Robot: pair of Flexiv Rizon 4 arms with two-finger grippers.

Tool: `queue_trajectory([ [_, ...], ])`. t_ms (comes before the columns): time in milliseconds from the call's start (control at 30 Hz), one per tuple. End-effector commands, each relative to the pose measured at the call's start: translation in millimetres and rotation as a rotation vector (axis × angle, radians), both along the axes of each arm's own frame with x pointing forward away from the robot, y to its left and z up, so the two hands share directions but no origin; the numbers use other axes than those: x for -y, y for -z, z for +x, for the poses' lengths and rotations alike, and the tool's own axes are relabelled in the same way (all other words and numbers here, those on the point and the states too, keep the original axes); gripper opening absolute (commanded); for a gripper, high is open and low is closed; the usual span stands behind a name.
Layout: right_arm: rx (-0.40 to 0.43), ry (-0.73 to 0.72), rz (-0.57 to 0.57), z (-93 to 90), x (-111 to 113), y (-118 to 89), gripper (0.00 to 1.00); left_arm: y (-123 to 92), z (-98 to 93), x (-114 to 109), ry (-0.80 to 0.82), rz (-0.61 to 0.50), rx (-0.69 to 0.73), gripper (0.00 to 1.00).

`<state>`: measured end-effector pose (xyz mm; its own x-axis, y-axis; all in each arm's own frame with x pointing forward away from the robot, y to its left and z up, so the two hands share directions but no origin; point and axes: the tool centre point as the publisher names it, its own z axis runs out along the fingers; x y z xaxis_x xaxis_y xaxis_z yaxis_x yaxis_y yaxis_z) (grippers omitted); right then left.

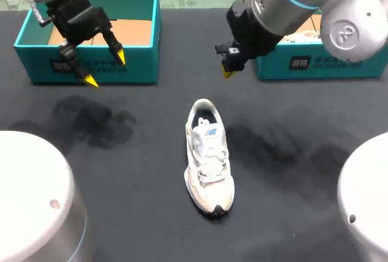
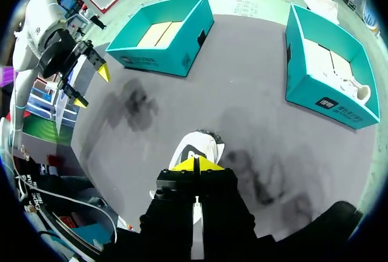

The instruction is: Take the shoe out of the shoebox, open the shoe tongue, remove and reinsert the insole, then place the shoe into the shoebox

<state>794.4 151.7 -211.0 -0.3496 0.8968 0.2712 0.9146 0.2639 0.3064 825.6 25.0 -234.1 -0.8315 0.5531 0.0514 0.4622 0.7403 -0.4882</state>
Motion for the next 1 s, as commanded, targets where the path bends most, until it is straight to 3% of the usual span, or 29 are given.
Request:
queue_trajectory([
  [33,0.018,0.020,-0.051,-3.1,0,-2,0.00,0,-0.2,0,0.000,0.003,0.001,1.00],
  [100,0.018,0.020,-0.051,-3.1,0,-2,0.00,0,-0.2,0,0.000,0.003,0.001,1.00],
  [200,0.054,0.086,-0.085,-15.6,-24,5,0.00,0,-0.2,0,0.000,0.003,0.001,1.00],
  [467,0.100,0.190,-0.175,-44.0,-64,8,0.00,-4,7.1,-41,0.111,0.044,0.052,1.00],
  [600,0.100,0.233,-0.200,-50.9,-78,21,0.00,-7,8.8,-54,0.131,0.062,0.064,1.00],
  [733,0.027,0.301,-0.179,-52.5,-83,42,0.00,-7,13.0,-64,0.130,0.073,0.056,1.00],
  [1000,0.027,0.301,-0.179,-52.5,-83,42,0.00,-7,13.0,-64,0.130,0.073,0.056,1.00],
])
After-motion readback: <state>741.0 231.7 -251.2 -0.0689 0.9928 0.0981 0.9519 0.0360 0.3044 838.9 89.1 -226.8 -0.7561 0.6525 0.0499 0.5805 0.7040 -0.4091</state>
